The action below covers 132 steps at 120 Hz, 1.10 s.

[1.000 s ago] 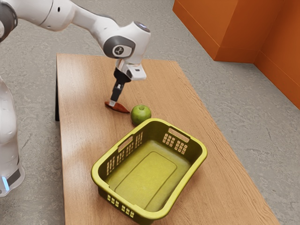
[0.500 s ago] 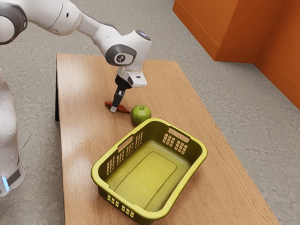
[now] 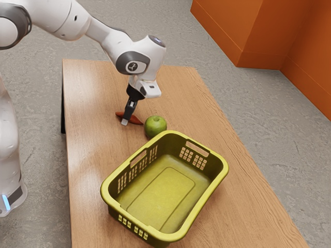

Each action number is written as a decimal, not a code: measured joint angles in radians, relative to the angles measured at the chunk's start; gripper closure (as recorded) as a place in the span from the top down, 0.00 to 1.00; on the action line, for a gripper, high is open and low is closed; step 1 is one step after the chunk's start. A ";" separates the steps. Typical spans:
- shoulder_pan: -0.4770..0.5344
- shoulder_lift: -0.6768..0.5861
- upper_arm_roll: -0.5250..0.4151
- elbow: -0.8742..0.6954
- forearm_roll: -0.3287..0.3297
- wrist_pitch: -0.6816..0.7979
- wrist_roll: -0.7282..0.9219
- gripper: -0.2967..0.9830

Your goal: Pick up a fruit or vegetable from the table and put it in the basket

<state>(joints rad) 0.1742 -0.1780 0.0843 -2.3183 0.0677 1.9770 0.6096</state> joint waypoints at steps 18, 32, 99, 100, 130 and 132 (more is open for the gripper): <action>0.001 0.004 0.000 -0.005 -0.001 0.006 -0.001 0.86; 0.001 0.004 0.000 -0.007 -0.006 0.008 0.003 0.90; 0.000 -0.007 -0.002 -0.004 0.003 0.010 0.003 0.62; 0.000 -0.007 -0.003 -0.004 0.003 0.010 0.002 0.61; -0.002 -0.015 -0.003 -0.003 0.003 0.008 0.000 0.41; -0.002 -0.015 -0.003 -0.003 0.003 0.008 0.000 0.39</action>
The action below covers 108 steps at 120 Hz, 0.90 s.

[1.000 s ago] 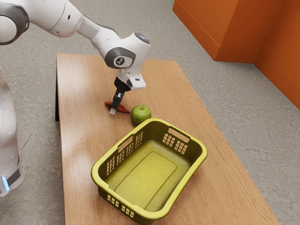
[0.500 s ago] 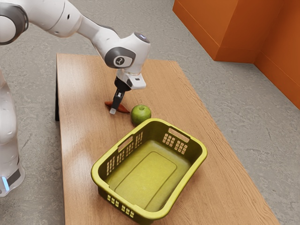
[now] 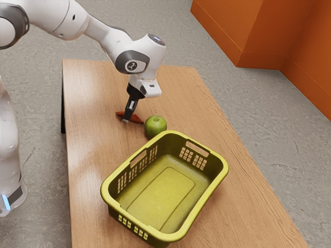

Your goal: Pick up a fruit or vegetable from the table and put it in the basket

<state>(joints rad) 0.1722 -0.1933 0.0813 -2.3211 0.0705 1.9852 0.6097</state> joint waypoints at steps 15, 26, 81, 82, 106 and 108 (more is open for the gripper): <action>0.000 -0.007 -0.001 0.002 0.001 -0.002 -0.001 0.34; 0.000 -0.016 -0.001 0.003 0.001 -0.006 -0.002 0.34; 0.000 -0.087 -0.003 0.014 0.002 -0.054 -0.012 0.34; 0.001 -0.088 -0.003 0.015 0.002 -0.055 -0.012 0.34; 0.001 -0.091 -0.019 0.077 0.003 -0.090 -0.017 0.34; 0.001 -0.090 -0.020 0.081 0.003 -0.093 -0.017 0.34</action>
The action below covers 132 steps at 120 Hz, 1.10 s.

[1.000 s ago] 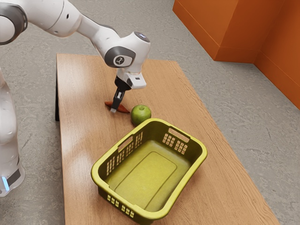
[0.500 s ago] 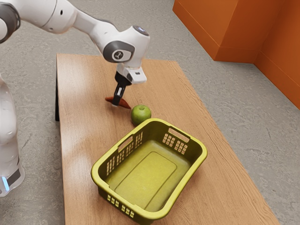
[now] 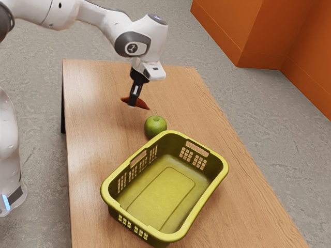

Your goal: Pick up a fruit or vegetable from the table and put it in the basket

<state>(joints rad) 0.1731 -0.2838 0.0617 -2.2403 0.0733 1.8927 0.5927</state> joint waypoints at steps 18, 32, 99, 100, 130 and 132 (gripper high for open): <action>0.000 0.000 -0.017 0.037 0.000 -0.023 -0.003 0.34; 0.000 0.000 -0.030 0.062 -0.002 -0.037 -0.004 0.34; -0.023 -0.013 -0.161 0.172 -0.052 -0.079 -0.034 0.34; -0.025 -0.013 -0.162 0.173 -0.053 -0.079 -0.035 0.34; -0.111 -0.019 -0.194 0.191 -0.076 -0.081 -0.054 0.33; -0.119 -0.020 -0.194 0.191 -0.077 -0.081 -0.055 0.33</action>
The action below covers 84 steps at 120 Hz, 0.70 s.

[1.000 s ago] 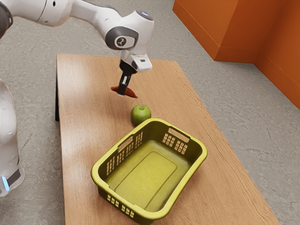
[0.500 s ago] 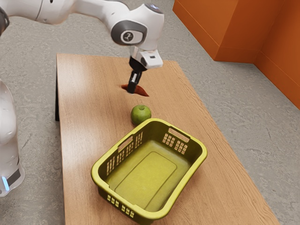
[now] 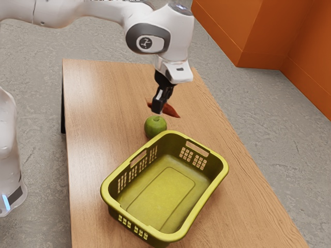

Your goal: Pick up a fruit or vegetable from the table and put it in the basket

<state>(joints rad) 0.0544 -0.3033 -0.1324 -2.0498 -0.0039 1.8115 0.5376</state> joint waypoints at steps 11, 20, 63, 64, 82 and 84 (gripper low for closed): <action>-0.044 -0.001 -0.001 0.000 -0.004 0.001 -0.005 0.33; -0.084 0.000 -0.002 0.000 -0.007 0.003 -0.009 0.33; -0.197 0.042 -0.055 -0.006 -0.027 0.048 -0.026 0.33; -0.199 0.046 -0.057 -0.006 -0.027 0.050 -0.026 0.33; -0.205 0.106 -0.095 -0.006 -0.033 0.086 -0.032 0.33; -0.205 0.112 -0.099 -0.006 -0.034 0.090 -0.032 0.33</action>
<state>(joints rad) -0.1510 -0.1911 -0.2313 -2.0560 -0.0379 1.9014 0.5054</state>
